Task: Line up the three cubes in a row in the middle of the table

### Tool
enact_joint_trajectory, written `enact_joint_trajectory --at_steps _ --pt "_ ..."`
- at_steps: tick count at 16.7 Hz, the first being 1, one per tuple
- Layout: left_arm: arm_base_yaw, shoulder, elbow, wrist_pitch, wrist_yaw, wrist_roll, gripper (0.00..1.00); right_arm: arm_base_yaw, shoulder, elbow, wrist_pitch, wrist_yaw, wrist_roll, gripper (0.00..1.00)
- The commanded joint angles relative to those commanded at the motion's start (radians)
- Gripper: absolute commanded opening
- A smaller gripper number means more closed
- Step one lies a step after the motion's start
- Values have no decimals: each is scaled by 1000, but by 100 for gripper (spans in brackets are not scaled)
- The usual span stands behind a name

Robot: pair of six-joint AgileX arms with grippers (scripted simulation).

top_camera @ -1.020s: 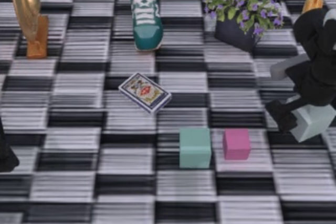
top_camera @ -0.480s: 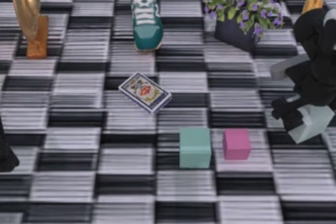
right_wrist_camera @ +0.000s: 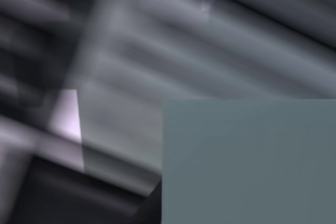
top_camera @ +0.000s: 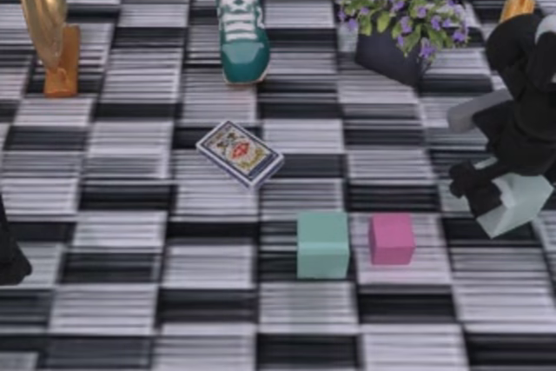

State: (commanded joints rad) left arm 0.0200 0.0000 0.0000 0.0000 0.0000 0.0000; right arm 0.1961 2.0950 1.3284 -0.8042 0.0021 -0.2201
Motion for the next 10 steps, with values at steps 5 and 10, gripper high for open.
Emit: enact_joint_trajectory --at_steps 5,10 --pt "0 0 0 0 0 0 100 1 -12 5 -8 -2 2 0" --pt "0 0 0 0 0 0 100 7 -64 90 -153 -2 -2 0"
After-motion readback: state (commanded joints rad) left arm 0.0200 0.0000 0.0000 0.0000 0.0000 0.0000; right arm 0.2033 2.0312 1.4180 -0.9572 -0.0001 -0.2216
